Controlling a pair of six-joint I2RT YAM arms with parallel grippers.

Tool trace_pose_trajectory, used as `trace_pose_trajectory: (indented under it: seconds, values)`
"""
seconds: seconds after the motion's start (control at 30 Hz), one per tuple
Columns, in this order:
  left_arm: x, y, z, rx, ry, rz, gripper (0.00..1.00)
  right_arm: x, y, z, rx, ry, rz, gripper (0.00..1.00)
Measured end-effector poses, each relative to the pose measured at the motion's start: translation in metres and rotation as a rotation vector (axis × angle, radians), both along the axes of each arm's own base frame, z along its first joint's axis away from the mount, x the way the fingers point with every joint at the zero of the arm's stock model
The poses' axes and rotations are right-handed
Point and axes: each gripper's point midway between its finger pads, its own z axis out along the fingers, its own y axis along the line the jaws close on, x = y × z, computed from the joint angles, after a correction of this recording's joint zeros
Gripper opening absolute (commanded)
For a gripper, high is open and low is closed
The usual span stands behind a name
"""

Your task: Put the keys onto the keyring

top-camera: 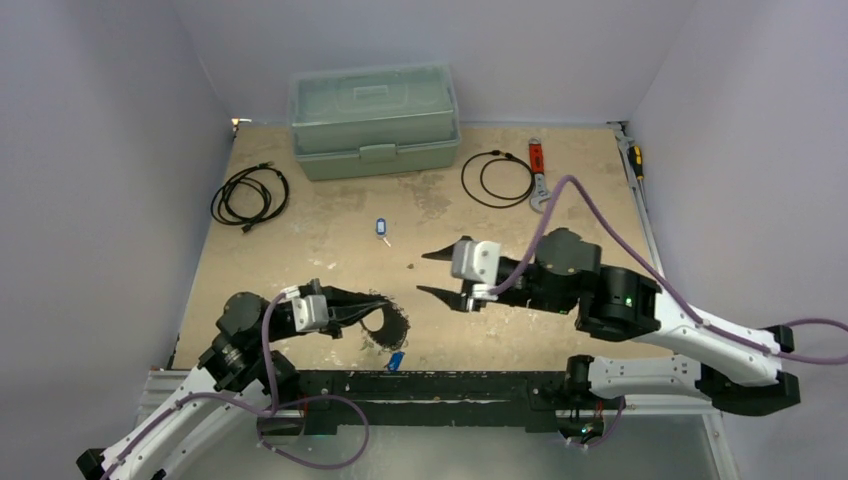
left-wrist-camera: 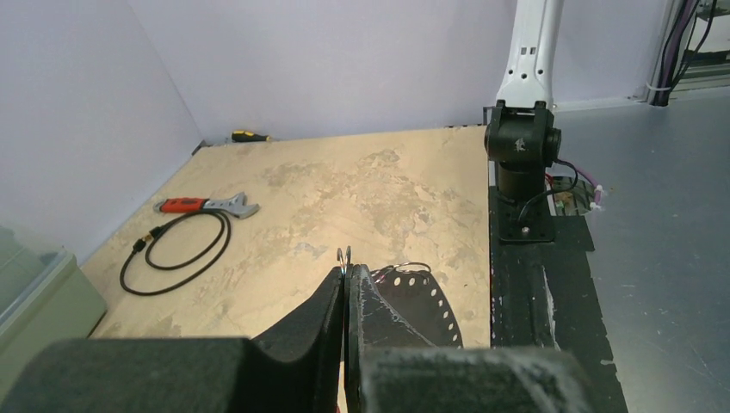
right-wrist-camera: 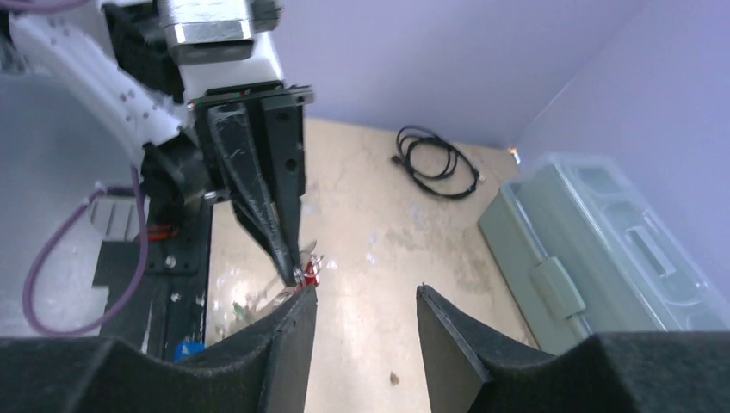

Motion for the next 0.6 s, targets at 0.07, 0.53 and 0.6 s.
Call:
trace_pose_trajectory:
  seconds: [0.07,0.53,0.6]
  values:
    - [-0.002,0.001,0.003,-0.010,-0.009,-0.001,0.00,0.004,-0.009,0.004,0.058,0.015,0.010,0.46]
    - [-0.011,0.010,0.023,-0.078,-0.072,-0.003,0.00,0.001,0.021,-0.053,0.095,0.239,0.276,0.27]
    - [-0.012,0.010,0.024,-0.081,-0.076,-0.003,0.00,-0.002,0.025,-0.053,0.104,0.248,0.313,0.27]
